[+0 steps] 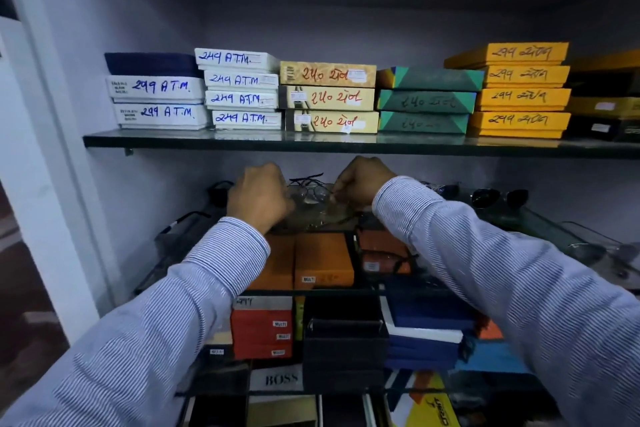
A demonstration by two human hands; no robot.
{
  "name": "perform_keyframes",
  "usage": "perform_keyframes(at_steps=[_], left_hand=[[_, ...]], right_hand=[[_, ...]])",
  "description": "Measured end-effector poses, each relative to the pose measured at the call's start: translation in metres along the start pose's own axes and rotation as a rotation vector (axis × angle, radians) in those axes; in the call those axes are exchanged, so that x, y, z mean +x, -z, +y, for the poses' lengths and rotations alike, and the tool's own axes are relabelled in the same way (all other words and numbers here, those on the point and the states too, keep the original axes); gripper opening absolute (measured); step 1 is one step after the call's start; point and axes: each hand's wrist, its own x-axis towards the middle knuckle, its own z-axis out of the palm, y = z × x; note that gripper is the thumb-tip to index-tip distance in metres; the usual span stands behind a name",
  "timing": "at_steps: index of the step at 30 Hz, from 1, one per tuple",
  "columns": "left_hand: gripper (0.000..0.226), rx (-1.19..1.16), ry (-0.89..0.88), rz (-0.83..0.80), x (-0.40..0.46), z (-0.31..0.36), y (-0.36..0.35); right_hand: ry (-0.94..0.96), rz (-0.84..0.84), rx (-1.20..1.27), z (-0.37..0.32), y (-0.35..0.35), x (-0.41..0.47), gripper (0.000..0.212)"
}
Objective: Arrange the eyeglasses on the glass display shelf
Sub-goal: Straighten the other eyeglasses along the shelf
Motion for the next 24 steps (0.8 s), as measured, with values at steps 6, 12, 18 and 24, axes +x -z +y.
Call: perform_keyframes(at_steps=[6, 12, 18, 24], left_hand=[[0.018, -0.058, 0.089, -0.030, 0.000, -0.014, 0.019], [0.015, -0.079, 0.161, -0.124, 0.002, -0.021, 0.027], [0.014, -0.033, 0.185, -0.228, 0.002, -0.024, 0.024], [0.015, -0.009, 0.176, -0.262, 0.002, -0.027, 0.012]], right_hand=[[-0.152, -0.069, 0.126, 0.002, 0.002, -0.007, 0.015], [-0.297, -0.174, 0.120, -0.005, -0.004, -0.013, 0.029], [-0.325, -0.251, 0.036, -0.010, -0.010, -0.017, 0.035], [-0.286, -0.231, -0.172, -0.009, -0.009, -0.025, 0.059]])
